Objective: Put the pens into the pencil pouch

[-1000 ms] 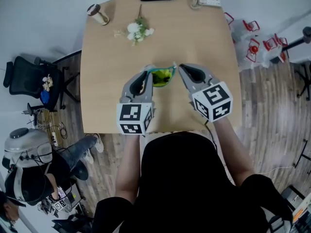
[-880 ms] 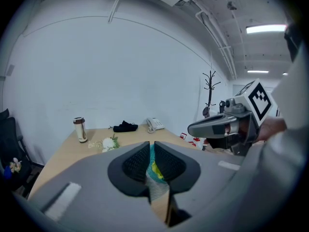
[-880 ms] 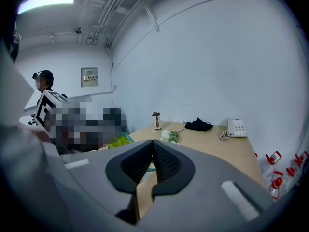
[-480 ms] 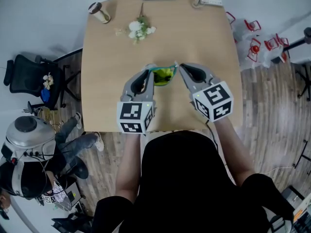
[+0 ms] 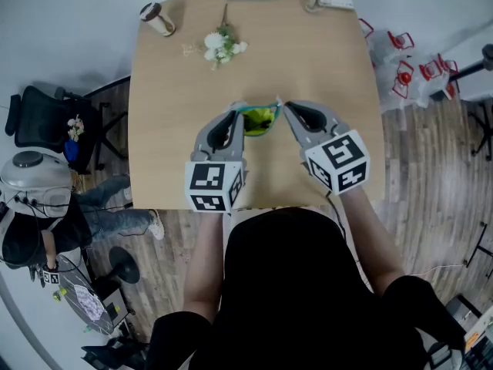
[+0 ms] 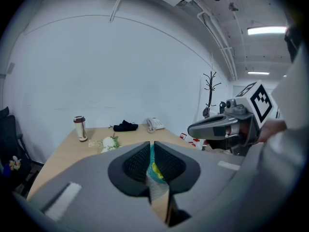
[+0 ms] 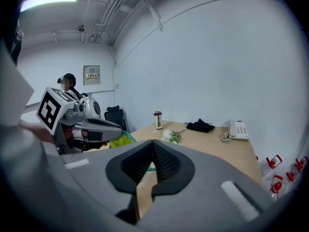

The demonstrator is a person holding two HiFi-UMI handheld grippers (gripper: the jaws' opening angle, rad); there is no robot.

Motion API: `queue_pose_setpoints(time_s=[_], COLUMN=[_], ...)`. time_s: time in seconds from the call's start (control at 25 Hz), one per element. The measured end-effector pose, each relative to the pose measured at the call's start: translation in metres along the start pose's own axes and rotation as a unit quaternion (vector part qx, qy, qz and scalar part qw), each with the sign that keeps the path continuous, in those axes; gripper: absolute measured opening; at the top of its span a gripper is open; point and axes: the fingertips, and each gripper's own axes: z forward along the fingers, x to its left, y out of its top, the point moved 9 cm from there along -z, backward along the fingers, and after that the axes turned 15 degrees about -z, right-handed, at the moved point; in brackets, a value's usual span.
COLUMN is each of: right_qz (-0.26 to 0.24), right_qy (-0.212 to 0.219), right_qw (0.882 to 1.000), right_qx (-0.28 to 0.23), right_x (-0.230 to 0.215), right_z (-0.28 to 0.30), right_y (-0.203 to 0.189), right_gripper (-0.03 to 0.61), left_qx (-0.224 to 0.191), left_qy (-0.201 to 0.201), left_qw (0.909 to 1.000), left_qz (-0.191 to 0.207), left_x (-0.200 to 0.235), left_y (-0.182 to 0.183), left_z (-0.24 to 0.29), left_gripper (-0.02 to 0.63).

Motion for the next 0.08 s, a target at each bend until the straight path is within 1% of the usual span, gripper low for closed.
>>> queue_pose_setpoints(time_s=[0.08], right_qz=[-0.001], right_qy=[0.001], right_qw=[1.0], right_qx=[0.002], right_x=[-0.0007], right_z=[0.001], right_y=[-0.0002], right_gripper=[0.009], left_qx=[0.0], left_qy=[0.0], left_qw=[1.0], left_qz=[-0.001], left_x=[0.0007], left_y=[0.0004], left_z=[0.0008], left_gripper=[0.028])
